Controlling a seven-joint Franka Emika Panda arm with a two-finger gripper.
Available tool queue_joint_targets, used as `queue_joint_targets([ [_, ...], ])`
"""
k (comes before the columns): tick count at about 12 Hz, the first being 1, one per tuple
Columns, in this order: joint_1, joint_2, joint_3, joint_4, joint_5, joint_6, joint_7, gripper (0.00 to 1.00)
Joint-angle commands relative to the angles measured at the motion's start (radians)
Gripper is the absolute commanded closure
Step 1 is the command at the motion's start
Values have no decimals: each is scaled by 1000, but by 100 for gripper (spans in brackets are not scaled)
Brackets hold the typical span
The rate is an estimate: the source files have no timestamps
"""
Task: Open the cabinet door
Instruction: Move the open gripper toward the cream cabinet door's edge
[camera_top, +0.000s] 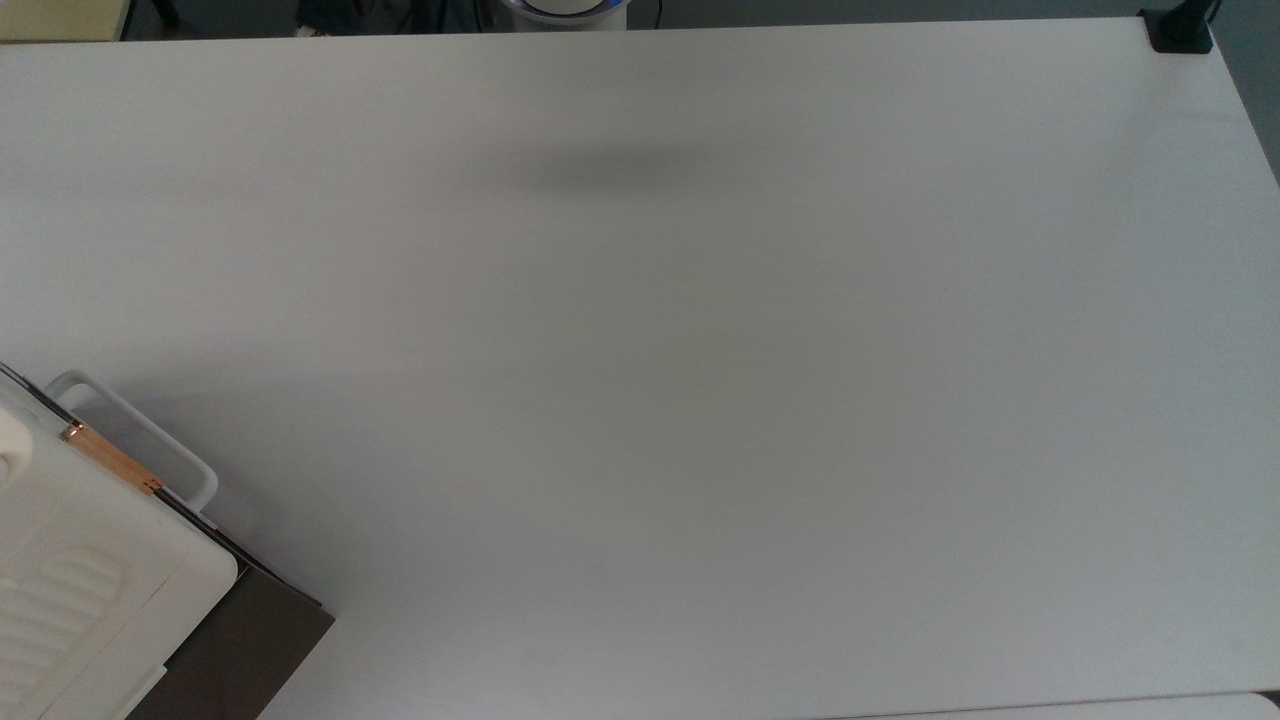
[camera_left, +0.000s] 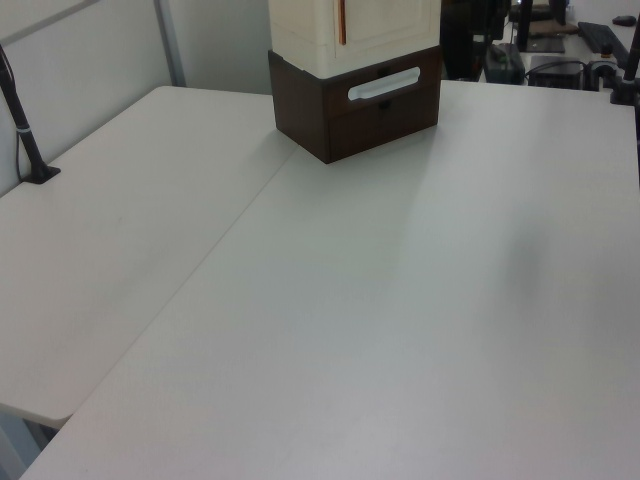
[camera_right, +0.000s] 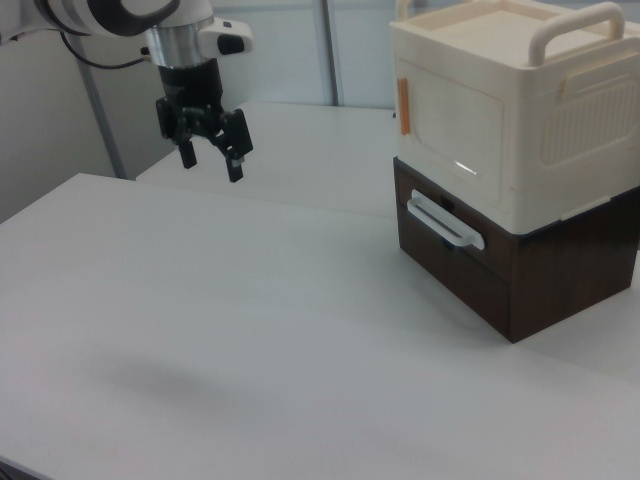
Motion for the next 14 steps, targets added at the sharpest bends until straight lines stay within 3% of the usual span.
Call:
queue_joint_targets([
  [1, 3, 47, -10, 1, 35, 180, 29, 0],
  [6, 6, 151, -12, 1, 20, 633, 158, 0],
  [10, 4, 274, -28, 30, -133, 953, 359, 3],
  [12, -2, 380, -74, 81, -206, 1162, 459, 9],
  [14, -5, 463, -140, 171, -217, 1210, 491, 11],
])
